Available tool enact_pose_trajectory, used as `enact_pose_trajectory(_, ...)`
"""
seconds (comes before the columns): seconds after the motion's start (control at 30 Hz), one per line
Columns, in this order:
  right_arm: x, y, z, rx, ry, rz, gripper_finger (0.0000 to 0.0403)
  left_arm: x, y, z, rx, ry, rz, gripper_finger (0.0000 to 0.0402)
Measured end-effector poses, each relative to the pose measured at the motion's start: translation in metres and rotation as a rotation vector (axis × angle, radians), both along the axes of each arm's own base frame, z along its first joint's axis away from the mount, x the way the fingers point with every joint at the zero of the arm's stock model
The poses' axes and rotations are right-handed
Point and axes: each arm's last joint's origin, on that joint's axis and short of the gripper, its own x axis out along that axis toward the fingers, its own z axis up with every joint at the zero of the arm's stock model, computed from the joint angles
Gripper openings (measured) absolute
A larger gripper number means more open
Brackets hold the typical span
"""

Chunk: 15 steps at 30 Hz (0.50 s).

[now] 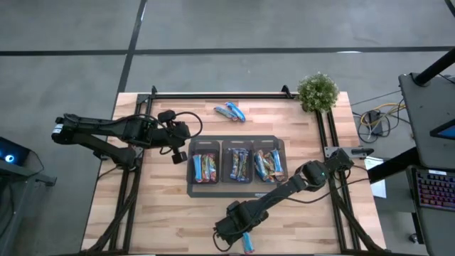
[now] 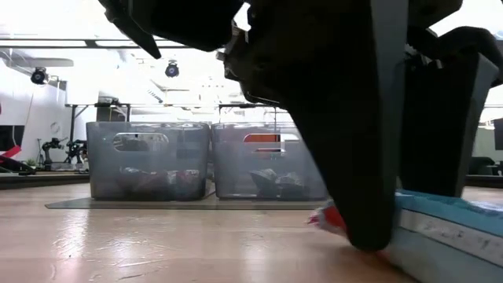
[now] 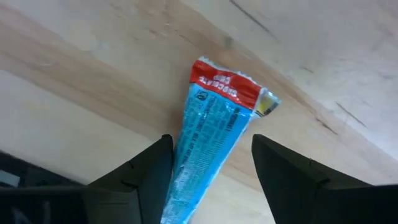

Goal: Pick and place Granola Bars by type
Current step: Put the red granola bar into the left black bin

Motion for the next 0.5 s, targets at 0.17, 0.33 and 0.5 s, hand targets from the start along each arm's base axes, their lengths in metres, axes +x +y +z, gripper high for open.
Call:
enact_pose_trajectory(0.17, -0.0017, 0.0, -0.0021, 0.015, 0.032, -0.03, 0.021, 0.0, 0.0, 0.0, 0.0, 0.0, 0.0, 0.0)
enact_pose_trajectory(0.33, -0.0041, -0.0005, -0.0071, 0.009, 0.061, -0.072, 0.021, 0.0, 0.0, 0.0, 0.001, 0.001, -0.001, 0.0)
enact_pose_trajectory(0.5, -0.0043, -0.0004, -0.0076, 0.006, 0.07, -0.103, 0.021, 0.0, 0.0, 0.0, 0.001, 0.001, -0.002, 0.0)
